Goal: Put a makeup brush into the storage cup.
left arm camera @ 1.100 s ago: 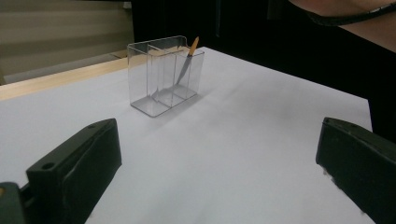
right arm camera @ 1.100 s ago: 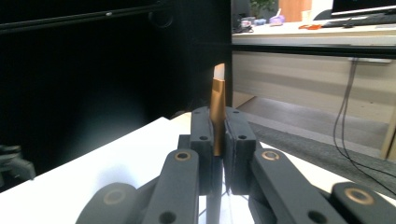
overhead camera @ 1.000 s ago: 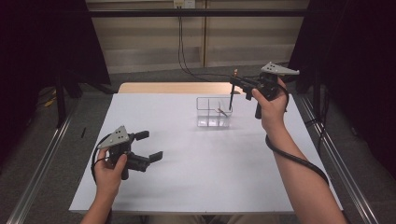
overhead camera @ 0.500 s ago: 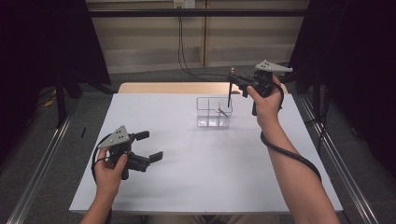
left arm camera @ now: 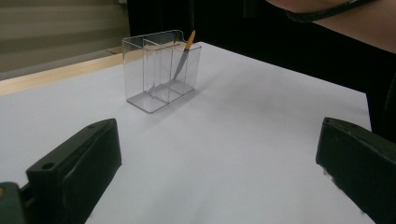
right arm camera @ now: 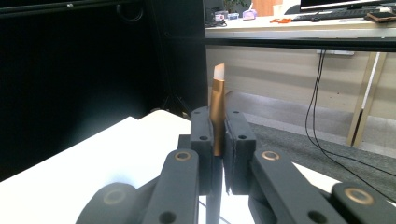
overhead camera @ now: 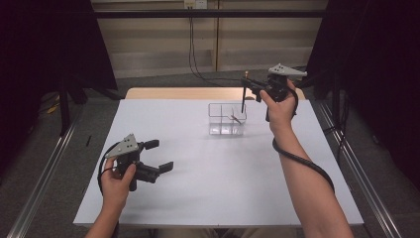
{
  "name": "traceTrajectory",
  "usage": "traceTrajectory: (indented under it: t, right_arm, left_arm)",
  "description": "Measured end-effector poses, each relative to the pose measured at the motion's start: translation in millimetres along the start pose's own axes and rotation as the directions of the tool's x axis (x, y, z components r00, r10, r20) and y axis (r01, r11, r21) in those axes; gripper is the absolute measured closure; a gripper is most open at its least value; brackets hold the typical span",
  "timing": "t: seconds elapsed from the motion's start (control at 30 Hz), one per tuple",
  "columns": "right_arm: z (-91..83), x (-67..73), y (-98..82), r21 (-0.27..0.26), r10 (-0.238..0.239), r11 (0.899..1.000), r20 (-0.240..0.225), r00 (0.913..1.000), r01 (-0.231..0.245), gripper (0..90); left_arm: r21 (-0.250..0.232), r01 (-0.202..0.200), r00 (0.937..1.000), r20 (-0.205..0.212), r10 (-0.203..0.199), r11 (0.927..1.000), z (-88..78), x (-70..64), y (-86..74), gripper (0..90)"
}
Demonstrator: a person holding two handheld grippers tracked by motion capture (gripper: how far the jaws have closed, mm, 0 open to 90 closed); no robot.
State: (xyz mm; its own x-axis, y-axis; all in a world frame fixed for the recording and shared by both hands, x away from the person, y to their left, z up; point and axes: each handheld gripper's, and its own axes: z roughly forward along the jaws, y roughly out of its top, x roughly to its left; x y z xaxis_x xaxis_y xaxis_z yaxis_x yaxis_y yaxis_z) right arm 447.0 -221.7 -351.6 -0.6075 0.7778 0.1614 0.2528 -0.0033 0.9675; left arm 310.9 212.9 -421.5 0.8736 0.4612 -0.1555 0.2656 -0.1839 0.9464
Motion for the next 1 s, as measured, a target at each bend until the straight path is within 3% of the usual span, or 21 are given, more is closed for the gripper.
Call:
traceTrajectory:
  t: [0.4, 1.0]
  right_arm:
    - [1.5, -2.7, -3.8, -0.009, 0.010, 1.000, 0.026, 0.9996, -0.010, 83.9]
    - [5.4, -5.1, -16.6, 0.004, 0.004, 1.000, 0.025, 0.9997, -0.004, 83.9]
  left_arm:
    - [-0.004, 0.004, 1.0000, 0.001, -0.004, 1.0000, -0.9, 0.3, -0.2, 0.0]
    - [-0.011, 0.000, 1.0000, -0.002, 0.000, 0.9999, -3.0, 1.0, 0.9, 0.1]
